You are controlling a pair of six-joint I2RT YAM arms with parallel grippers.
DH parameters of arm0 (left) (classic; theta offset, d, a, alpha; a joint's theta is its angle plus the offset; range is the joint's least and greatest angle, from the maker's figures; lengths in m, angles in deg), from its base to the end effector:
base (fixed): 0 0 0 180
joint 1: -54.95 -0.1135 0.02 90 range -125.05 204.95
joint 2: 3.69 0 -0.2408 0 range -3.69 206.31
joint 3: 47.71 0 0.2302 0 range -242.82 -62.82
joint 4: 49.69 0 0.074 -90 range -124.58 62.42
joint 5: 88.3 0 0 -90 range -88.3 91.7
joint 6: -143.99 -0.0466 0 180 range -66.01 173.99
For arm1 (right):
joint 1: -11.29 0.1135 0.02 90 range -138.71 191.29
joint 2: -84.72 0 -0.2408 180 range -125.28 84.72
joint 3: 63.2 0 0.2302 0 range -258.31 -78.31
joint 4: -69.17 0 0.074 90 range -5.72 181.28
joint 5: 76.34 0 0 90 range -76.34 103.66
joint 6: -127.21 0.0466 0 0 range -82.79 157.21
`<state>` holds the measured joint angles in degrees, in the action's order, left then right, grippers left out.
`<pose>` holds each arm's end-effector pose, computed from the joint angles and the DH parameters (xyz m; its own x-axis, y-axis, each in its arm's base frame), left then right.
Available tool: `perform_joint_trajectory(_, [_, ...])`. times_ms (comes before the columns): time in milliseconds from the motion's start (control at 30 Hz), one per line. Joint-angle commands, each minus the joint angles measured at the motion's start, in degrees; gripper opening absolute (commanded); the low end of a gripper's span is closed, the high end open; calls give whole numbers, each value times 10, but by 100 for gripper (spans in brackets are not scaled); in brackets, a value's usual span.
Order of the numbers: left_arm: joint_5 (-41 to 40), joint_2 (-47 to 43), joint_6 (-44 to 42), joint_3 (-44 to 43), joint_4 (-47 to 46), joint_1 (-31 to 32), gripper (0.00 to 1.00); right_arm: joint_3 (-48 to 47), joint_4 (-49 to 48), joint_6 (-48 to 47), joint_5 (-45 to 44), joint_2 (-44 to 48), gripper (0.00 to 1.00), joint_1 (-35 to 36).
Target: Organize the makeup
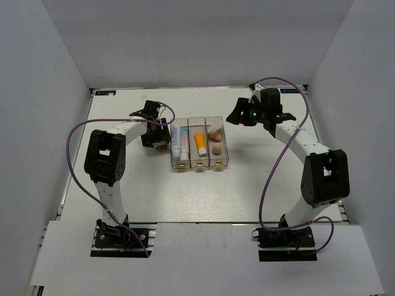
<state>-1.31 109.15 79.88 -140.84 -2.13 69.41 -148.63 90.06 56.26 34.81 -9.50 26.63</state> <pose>0.3654 -0.0917 0.1466 -0.9038 -0.2172 -0.3688 -0.1833 0.9751 -0.1251 0.3497 0.1134 0.2603 -0.6306 0.1427 -0.7629 -0.3631 0.8145 0.4524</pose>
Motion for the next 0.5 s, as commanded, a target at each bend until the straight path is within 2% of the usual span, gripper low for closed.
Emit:
perform_joint_trajectory(0, [-11, 12, 1, -4, 17, 2, 84, 4, -24, -3, 4, 13, 62, -4])
perform_joint_trajectory(133, [-21, 15, 10, 4, 22, 2, 83, 4, -24, -3, 4, 12, 62, -5])
perform_joint_trajectory(267, [-36, 18, 12, 16, 33, 2, 76, 2, -23, -3, 5, 12, 62, -5])
perform_joint_trajectory(467, [-70, 18, 6, 36, 50, 7, 72, 4, -24, -2, 5, 12, 62, -5])
